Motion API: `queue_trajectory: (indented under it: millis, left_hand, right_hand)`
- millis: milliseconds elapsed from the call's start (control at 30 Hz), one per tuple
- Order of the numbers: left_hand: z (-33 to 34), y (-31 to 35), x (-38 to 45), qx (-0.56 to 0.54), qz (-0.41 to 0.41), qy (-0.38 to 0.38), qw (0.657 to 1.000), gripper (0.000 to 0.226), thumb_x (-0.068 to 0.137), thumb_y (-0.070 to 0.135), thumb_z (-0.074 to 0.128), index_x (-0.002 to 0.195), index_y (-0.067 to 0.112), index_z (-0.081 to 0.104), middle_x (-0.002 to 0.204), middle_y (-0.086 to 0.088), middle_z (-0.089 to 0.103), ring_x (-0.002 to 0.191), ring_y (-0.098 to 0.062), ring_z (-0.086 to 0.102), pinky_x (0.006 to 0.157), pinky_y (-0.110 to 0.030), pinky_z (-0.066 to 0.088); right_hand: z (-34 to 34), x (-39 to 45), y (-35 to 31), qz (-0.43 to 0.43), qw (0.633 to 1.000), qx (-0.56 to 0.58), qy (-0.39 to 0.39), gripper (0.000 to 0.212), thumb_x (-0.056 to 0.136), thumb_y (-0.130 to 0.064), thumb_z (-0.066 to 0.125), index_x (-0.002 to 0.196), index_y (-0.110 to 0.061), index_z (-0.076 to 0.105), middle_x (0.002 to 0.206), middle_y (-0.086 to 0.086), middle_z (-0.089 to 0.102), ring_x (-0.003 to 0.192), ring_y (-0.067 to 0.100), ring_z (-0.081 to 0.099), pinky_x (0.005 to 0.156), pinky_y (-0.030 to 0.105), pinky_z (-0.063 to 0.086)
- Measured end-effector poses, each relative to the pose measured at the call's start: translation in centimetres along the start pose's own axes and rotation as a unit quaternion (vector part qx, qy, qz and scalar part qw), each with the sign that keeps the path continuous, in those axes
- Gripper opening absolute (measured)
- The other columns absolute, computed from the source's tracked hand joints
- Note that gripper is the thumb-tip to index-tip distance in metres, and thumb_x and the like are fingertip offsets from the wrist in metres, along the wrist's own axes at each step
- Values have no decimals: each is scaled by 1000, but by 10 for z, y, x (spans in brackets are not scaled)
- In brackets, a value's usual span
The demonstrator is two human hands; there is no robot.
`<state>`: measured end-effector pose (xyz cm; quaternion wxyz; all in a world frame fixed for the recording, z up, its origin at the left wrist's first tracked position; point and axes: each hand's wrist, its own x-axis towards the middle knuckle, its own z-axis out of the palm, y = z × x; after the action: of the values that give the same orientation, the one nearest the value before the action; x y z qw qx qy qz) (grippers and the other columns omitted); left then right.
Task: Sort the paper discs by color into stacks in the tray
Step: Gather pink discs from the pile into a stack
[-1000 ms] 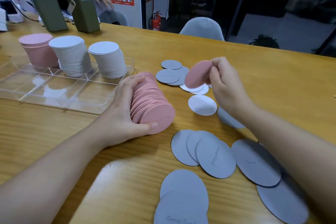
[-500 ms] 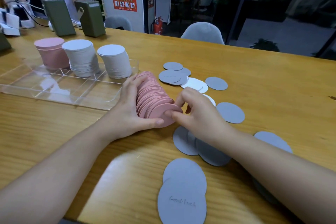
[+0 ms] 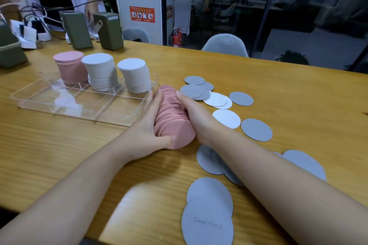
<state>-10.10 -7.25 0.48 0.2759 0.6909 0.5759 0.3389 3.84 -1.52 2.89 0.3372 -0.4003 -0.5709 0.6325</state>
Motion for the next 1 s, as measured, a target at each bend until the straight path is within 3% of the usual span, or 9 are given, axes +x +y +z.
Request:
queue_trajectory:
  millis: [133, 267, 400, 467, 633, 767, 833, 867, 1000]
  left_hand:
    - [3, 0, 1, -27, -5, -8, 1000, 120, 44, 52, 46, 147, 32, -13, 156, 13, -20, 138, 8, -17, 104, -10, -2]
    - [5, 2, 5, -58, -10, -3, 998, 126, 46, 55, 55, 148, 27, -13, 157, 10, -13, 133, 9, -7, 92, 7, 2]
    - [3, 1, 7, -48, -11, 4, 999, 128, 41, 62, 50, 149, 27, -9, 157, 8, -8, 135, 6, -2, 104, -12, 5]
    - [2, 1, 7, -39, -13, 8, 999, 128, 41, 63, 51, 149, 27, -7, 158, 6, -5, 141, -2, -1, 105, -15, 7]
    - [0, -2, 7, -20, 2, 6, 1000, 125, 46, 64, 53, 149, 24, -5, 151, 8, 2, 136, 4, 5, 106, -15, 8]
    - [-1, -5, 7, -24, 6, 1, 1000, 122, 49, 64, 56, 149, 26, -4, 146, 16, 3, 135, 8, 5, 109, -19, 8]
    - [-1, -6, 6, -19, 8, 0, 1000, 121, 51, 64, 56, 149, 26, -4, 149, 15, 3, 138, 5, 4, 109, -19, 8]
    - [-1, -6, 6, -19, 8, -1, 1000, 120, 51, 64, 56, 149, 26, -3, 150, 14, 3, 139, 4, 4, 109, -18, 8]
    - [-1, -8, 7, -36, 7, -3, 999, 117, 53, 62, 59, 148, 28, -1, 152, 12, 6, 142, -1, 7, 113, -21, 11]
  right_hand:
    - [3, 4, 3, -10, 1000, 4, -1, 30, 99, -28, 41, 125, -17, 51, 121, 4, 60, 110, 18, 59, 99, 36, 44]
    - [7, 2, 8, -45, 999, 9, -4, 29, 99, -20, 40, 126, -20, 49, 118, 1, 60, 108, 17, 59, 98, 34, 45]
    - [8, 3, 13, -62, 998, -21, 22, 40, 93, -28, 47, 133, -22, 45, 131, 4, 53, 119, 20, 53, 102, 39, 42]
    - [9, 6, 14, -49, 996, -49, 59, 62, 78, -43, 53, 135, -22, 41, 135, 3, 45, 123, 20, 48, 105, 43, 39]
    - [5, 18, 6, -21, 986, -116, 114, 49, 58, -65, 52, 91, -28, 51, 116, 0, 49, 109, 18, 50, 99, 43, 42]
    - [-10, 41, 1, -43, 983, -137, 112, 53, 90, -49, 45, 132, -16, 42, 137, 3, 40, 127, 17, 39, 109, 38, 29]
    - [-16, 46, 0, -41, 982, -174, 62, 31, 99, -39, 34, 108, -15, 52, 110, 4, 54, 104, 16, 51, 97, 33, 33]
    - [-18, 48, -1, -39, 983, -172, 42, 36, 101, -38, 32, 96, -11, 55, 94, 6, 58, 89, 16, 54, 89, 33, 35]
    - [-24, 53, 0, 17, 990, -140, 3, 43, 96, -49, 36, 90, -13, 58, 81, 7, 59, 75, 20, 53, 76, 31, 39]
